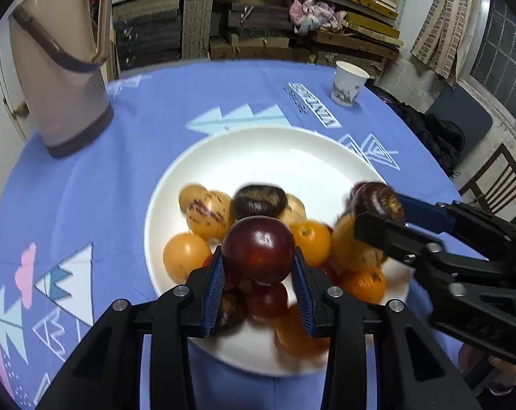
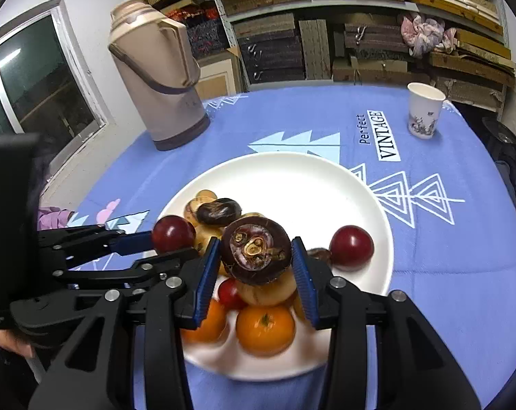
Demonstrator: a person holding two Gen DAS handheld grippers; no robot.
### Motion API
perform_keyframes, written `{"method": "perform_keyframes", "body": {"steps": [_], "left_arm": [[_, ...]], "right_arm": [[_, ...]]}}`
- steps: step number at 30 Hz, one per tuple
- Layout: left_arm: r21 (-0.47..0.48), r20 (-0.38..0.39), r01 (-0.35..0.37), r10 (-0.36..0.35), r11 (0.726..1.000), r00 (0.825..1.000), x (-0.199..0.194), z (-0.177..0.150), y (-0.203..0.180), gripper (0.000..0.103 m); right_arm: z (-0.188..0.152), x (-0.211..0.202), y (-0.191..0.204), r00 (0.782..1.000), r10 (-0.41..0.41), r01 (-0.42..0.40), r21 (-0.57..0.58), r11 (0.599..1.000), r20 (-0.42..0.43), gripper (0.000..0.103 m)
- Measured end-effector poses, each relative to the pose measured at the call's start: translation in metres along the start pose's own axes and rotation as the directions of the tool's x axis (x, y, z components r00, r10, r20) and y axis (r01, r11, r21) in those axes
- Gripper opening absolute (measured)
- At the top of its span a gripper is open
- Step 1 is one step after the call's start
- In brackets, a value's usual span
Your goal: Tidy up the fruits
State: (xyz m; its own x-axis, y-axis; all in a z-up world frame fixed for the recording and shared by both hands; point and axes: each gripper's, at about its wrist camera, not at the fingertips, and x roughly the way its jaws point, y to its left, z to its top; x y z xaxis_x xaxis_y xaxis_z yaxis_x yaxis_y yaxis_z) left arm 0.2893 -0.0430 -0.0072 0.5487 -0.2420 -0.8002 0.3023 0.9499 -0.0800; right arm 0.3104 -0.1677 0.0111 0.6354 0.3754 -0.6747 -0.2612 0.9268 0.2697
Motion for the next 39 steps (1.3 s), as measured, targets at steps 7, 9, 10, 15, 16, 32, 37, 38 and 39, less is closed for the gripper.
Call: {"method": "perform_keyframes", "body": {"steps": [7, 9, 10, 15, 16, 32, 37, 38, 39], "left_arm": [[-0.011, 0.009, -0.03, 0.03, 0.999, 1.0, 0.009, 0.012, 0.004, 0.039], [-0.017, 0.003, -0.046, 0.046, 0.999, 0.999, 0.01, 0.013, 0.004, 0.05], [-0.037, -0.011, -0.073, 0.073, 0.997, 0.997, 0.01, 0.013, 0.007, 0.065], [-0.083, 0.019, -0.067, 0.068, 0.994, 0.997, -0.002, 0.009, 0.017, 0.085], [-0.08, 0.02, -0.067, 0.069, 0.995, 0.997, -0.004, 0.008, 0.016, 0.085], [-0.02, 0.036, -0.084, 0.085, 0.996, 0.996, -0.051, -0.029, -0.01, 0.087], [-0.012, 0.069, -0.087, 0.087, 0.996, 0.994, -0.067, -0.041, -0.013, 0.1], [-0.016, 0.072, -0.081, 0.082, 0.997, 0.994, -0.071, -0.043, -0.013, 0.1], [-0.024, 0.074, -0.07, 0.072, 0.997, 0.995, -0.074, -0.045, -0.012, 0.1]], "right_arm": [[0.007, 0.028, -0.012, 0.999, -0.035, 0.035, 0.029, 0.999, -0.021, 0.045], [0.006, 0.026, -0.018, 0.999, -0.041, 0.042, 0.062, 0.997, -0.011, 0.052], [0.005, 0.024, -0.022, 0.999, -0.042, 0.042, 0.073, 0.996, -0.007, 0.053], [0.002, 0.004, -0.024, 0.998, -0.044, 0.041, 0.081, 0.996, 0.037, 0.069], [0.001, 0.001, -0.022, 0.998, -0.048, 0.045, 0.072, 0.996, 0.041, 0.069], [-0.034, -0.075, 0.015, 0.982, -0.124, 0.123, 0.014, 0.992, 0.143, 0.08], [-0.047, -0.093, 0.021, 0.978, -0.137, 0.137, 0.011, 0.991, 0.157, 0.081], [-0.049, -0.095, 0.022, 0.978, -0.137, 0.137, 0.012, 0.99, 0.158, 0.081], [-0.052, -0.098, 0.023, 0.977, -0.136, 0.135, 0.015, 0.991, 0.162, 0.081]]}}
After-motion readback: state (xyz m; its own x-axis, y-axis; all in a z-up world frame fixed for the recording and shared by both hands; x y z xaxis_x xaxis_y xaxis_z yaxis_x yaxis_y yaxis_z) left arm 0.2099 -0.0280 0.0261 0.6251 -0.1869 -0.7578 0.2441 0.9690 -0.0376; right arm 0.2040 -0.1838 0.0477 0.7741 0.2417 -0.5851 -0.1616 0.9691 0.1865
